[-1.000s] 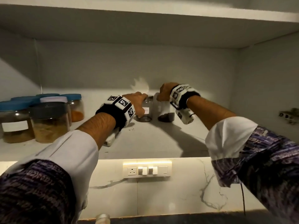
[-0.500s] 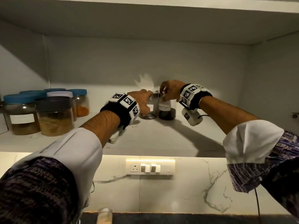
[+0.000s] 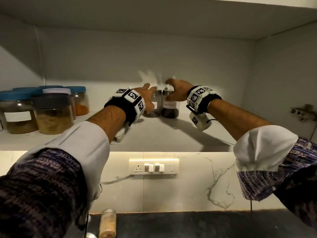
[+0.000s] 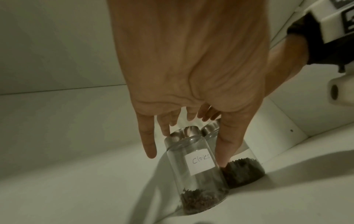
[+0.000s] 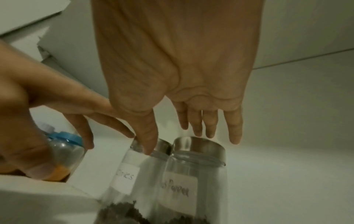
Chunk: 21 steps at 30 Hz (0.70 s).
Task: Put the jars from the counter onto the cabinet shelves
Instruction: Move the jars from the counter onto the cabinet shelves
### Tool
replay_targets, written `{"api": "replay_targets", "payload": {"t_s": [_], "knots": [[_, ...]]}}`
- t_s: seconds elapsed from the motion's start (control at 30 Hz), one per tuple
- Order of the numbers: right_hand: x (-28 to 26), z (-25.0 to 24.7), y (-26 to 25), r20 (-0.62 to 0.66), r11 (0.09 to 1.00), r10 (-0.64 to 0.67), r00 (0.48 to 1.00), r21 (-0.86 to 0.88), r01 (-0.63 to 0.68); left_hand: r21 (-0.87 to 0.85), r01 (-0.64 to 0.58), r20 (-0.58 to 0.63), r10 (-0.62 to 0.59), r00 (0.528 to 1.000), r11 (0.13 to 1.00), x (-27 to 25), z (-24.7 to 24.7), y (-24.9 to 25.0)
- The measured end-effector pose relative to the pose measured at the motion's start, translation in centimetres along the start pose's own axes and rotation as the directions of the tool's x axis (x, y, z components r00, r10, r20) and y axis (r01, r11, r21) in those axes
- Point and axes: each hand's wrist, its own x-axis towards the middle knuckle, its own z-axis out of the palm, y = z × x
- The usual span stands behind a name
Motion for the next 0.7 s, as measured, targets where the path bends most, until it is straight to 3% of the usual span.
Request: {"api": "replay_targets", "payload": {"t_s": [0.13,0.27,0.37,0.47,0.53,0.6,0.63,0.7], "knots": [[-5.4,-2.4,-1.6,-0.083,0.993,-0.067,0.994,0.095,0.074,-0.172,-0.105,-0.122,0.085,0.989,0.979,-3.8,-1.5,0.8],[-15.0,-2.8,-4.0,-0.168,0.874,-0.165,0.972,0.431,0.223,-0.303,-0.275,-0.358,0.158,0.92,0.913,-11.5,-2.8,2.4],[-23.5,-0.4,-5.5,-0.209,0.759,-0.223,0.952,0.576,0.304,-0.393,-0.411,-0.527,0.164,0.834,0.823,-18.9,-1.3,3.3],[-30.3,5.4,-5.9,-0.137,0.691,-0.187,0.973,0.686,0.229,-0.572,-0.45,-0.556,0.078,0.827,0.686,-25.3,4.5,3.7],[-33.5,11.4,-5.6,0.021,0.682,-0.125,0.992,0.728,0.07,-0.667,-0.353,-0.444,0.03,0.895,0.656,-28.3,11.0,3.7],[-35.6,18.5,-3.9,0.164,0.681,-0.037,0.986,0.726,-0.095,-0.721,-0.143,-0.228,-0.037,0.973,0.678,-30.5,18.2,3.6],[-36.1,22.2,-2.4,0.219,0.698,0.023,0.975,0.695,-0.173,-0.73,-0.034,-0.1,-0.057,0.993,0.682,-31.2,21.9,3.4],[-36.7,29.3,1.3,0.327,0.768,0.165,0.931,0.55,-0.329,-0.696,0.127,0.154,-0.026,0.988,0.706,-32.5,28.7,2.8]]}}
